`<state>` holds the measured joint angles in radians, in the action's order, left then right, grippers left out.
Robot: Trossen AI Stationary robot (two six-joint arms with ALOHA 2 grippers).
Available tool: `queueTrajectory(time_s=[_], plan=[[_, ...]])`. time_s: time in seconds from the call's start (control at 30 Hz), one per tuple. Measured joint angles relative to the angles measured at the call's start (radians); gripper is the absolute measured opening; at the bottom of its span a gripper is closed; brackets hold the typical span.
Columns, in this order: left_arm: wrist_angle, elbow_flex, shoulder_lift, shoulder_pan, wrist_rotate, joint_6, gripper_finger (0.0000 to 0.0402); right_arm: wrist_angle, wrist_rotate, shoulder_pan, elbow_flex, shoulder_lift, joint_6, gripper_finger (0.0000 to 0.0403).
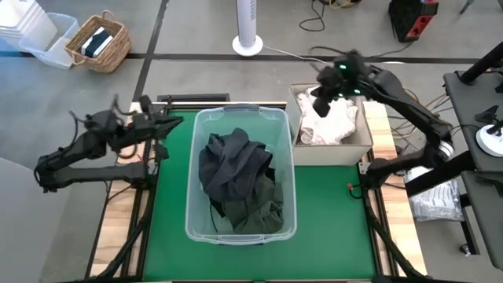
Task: Sort clothes
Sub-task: Return to Home Position
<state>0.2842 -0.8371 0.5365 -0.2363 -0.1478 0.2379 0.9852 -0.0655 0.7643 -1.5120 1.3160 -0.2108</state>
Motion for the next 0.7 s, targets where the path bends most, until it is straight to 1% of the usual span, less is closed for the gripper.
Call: queueTrajectory(time_s=[0.07,0.17,0.23,0.33,0.43,0.53,0.6,0.7], plan=[[0.019,0.000,-0.048,0.000,0.022,-0.001,0.0000,-0.073,-0.104,0.000,0.039,-0.073,-0.026,0.0012],[0.039,0.008,-0.131,0.000,0.111,-0.013,0.0000,-0.152,-0.260,0.000,0.126,-0.190,-0.060,0.0012],[0.035,0.039,-0.192,0.000,0.140,-0.027,0.0000,-0.218,-0.340,-0.001,0.202,-0.271,-0.069,0.0012],[-0.019,0.109,-0.274,0.000,0.139,-0.062,0.0000,-0.313,-0.422,-0.001,0.315,-0.384,-0.068,0.0012],[-0.084,0.186,-0.336,0.000,0.141,-0.118,0.0000,-0.442,-0.509,-0.001,0.418,-0.479,-0.012,0.0012],[-0.143,0.264,-0.369,0.000,0.143,-0.191,0.0000,-0.614,-0.661,-0.003,0.539,-0.568,0.066,0.0012],[-0.199,0.318,-0.372,0.000,0.180,-0.217,0.0000,-0.770,-0.736,-0.019,0.628,-0.616,0.149,0.0012],[-0.331,0.392,-0.360,0.000,0.288,-0.222,0.0000,-0.946,-0.747,-0.064,0.746,-0.664,0.241,0.0012]])
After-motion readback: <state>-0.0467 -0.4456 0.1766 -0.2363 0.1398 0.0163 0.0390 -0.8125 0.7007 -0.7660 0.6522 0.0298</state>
